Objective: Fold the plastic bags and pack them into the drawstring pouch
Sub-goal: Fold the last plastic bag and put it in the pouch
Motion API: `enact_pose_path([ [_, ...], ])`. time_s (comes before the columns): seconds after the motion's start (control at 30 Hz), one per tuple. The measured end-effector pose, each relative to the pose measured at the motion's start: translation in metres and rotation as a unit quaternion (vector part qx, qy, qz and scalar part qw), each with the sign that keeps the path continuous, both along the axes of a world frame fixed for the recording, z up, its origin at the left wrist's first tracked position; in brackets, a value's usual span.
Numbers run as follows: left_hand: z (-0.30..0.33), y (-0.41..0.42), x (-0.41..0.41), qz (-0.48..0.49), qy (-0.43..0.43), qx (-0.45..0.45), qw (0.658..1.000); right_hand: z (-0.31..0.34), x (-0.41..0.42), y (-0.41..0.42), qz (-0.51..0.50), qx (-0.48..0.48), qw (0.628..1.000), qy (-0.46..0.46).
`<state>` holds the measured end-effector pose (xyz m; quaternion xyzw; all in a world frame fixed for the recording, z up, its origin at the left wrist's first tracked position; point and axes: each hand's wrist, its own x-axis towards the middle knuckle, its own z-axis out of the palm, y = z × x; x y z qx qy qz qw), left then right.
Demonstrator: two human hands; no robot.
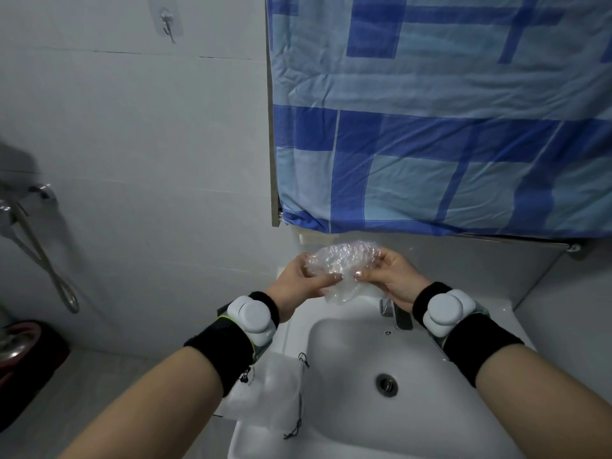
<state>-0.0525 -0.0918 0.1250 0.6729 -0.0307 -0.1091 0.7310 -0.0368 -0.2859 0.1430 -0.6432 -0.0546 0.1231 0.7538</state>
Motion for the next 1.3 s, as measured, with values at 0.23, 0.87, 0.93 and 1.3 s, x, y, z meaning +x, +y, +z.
enact_pose_path([
  [0.23, -0.014, 0.002, 0.005, -0.018, -0.044, 0.034, 0.998, 0.0, -0.005, -0.001, -0.007, -0.083, 0.996, -0.017],
  [0.87, -0.033, 0.002, -0.009, 0.038, 0.004, -0.028, 0.999, -0.022, -0.013, 0.014, -0.046, 0.043, 0.994, 0.093],
  [0.93, -0.031, 0.001, -0.007, 0.062, -0.007, -0.028, 0.998, -0.023, -0.013, 0.016, -0.041, 0.037, 0.994, 0.095],
  [1.3, -0.029, 0.012, -0.003, 0.076, 0.018, -0.1, 0.992, -0.017, -0.015, 0.023, -0.113, 0.036, 0.989, 0.083],
])
